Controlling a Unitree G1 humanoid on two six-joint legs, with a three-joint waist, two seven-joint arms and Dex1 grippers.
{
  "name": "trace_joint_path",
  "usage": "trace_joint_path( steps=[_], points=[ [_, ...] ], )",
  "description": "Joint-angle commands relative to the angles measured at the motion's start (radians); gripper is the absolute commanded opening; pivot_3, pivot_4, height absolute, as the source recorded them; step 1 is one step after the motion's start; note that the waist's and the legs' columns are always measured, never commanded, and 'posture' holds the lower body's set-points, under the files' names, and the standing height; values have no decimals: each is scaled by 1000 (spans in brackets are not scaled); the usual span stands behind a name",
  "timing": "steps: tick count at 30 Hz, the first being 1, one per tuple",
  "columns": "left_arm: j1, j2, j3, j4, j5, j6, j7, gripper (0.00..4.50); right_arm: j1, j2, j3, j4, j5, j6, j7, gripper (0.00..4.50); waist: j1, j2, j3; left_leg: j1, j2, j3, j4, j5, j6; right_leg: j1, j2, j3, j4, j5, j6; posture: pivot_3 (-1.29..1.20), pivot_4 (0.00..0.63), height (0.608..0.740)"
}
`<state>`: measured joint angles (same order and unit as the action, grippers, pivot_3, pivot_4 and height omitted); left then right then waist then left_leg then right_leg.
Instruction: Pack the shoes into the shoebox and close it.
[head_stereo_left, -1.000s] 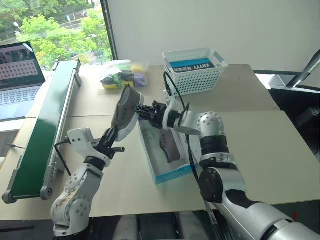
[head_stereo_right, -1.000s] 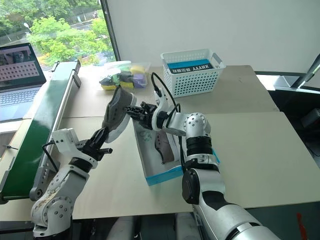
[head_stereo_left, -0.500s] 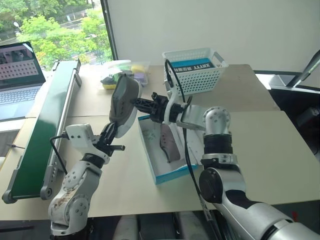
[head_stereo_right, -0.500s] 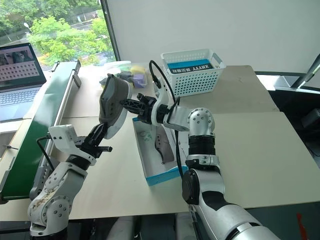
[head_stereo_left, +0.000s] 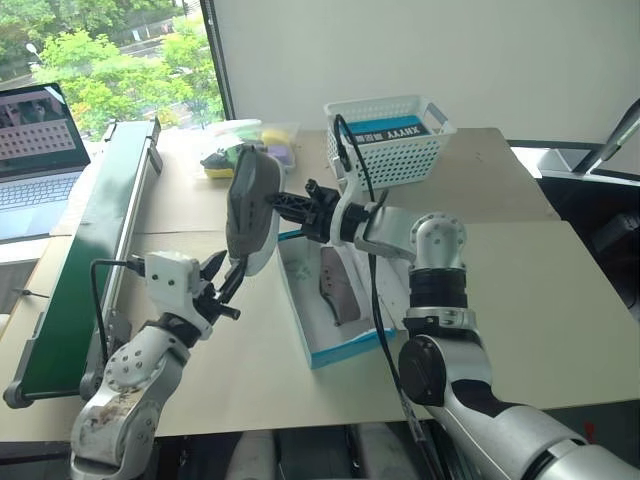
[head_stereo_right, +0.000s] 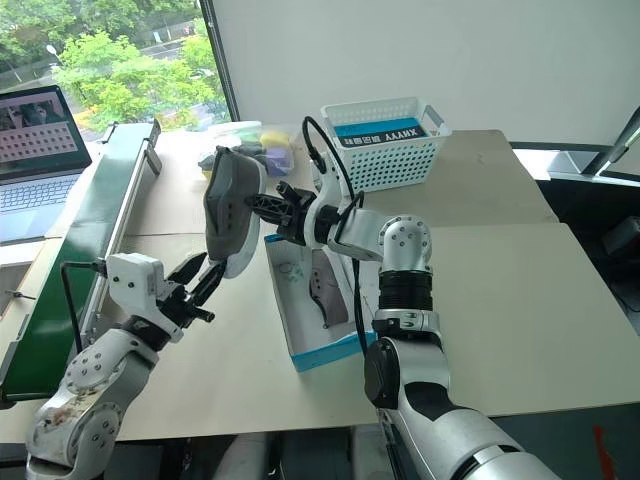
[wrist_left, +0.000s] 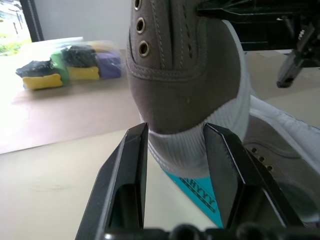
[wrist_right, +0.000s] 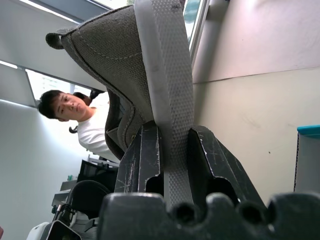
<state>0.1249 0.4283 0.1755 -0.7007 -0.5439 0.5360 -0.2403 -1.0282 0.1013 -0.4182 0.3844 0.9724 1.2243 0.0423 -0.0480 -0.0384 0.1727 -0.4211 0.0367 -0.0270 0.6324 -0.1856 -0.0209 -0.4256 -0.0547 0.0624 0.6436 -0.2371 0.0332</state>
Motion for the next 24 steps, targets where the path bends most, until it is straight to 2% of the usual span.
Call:
trace_joint_path(
  steps=[1,6,9,12,15,19,22,24],
  points=[
    [5,6,33,-37,-58,15,-32,1863,-18,4,-9,-26,36,-19,28,400,0,0,0,0,0,0,0,0,0,0,0,0,0,0,0,0,150,731],
    [76,97,51,-73,-44,3,-133,1863,-25,-92,41,-14,-14,29,80,400,0,0,0,0,0,0,0,0,0,0,0,0,-1,0,0,0,150,731],
    [150,205,14,-70,79,-72,-230,1863,-16,-251,196,-81,-39,176,200,400,3,2,1,-1,0,0,0,0,0,-1,0,0,-2,0,0,0,150,731],
    [154,215,30,-51,50,-96,-270,1863,-27,-363,279,-81,-55,263,272,400,6,4,3,-1,-2,1,-1,0,0,-1,-2,0,-3,-1,0,0,150,731],
    [155,241,6,-29,83,-115,-322,1863,-75,-463,371,-96,-69,353,350,400,-2,6,4,-1,-1,1,-1,0,0,-1,-1,0,-2,-1,0,0,150,731],
    [147,235,-25,-12,110,-131,-339,1863,-92,-498,474,-127,-108,373,403,400,-10,7,5,-1,0,1,-1,0,0,-2,0,1,-2,-1,0,0,150,731],
    [137,220,-46,-17,116,-126,-334,1863,-115,-489,474,-92,-132,380,427,400,-11,7,5,-1,0,1,-1,0,0,-2,0,1,-2,-1,0,0,150,731],
    [135,210,-55,-22,120,-124,-331,1863,-188,-479,441,-4,-152,370,447,400,-12,7,5,-1,0,1,-1,0,0,-2,0,1,-2,-1,0,0,150,731]
  ],
)
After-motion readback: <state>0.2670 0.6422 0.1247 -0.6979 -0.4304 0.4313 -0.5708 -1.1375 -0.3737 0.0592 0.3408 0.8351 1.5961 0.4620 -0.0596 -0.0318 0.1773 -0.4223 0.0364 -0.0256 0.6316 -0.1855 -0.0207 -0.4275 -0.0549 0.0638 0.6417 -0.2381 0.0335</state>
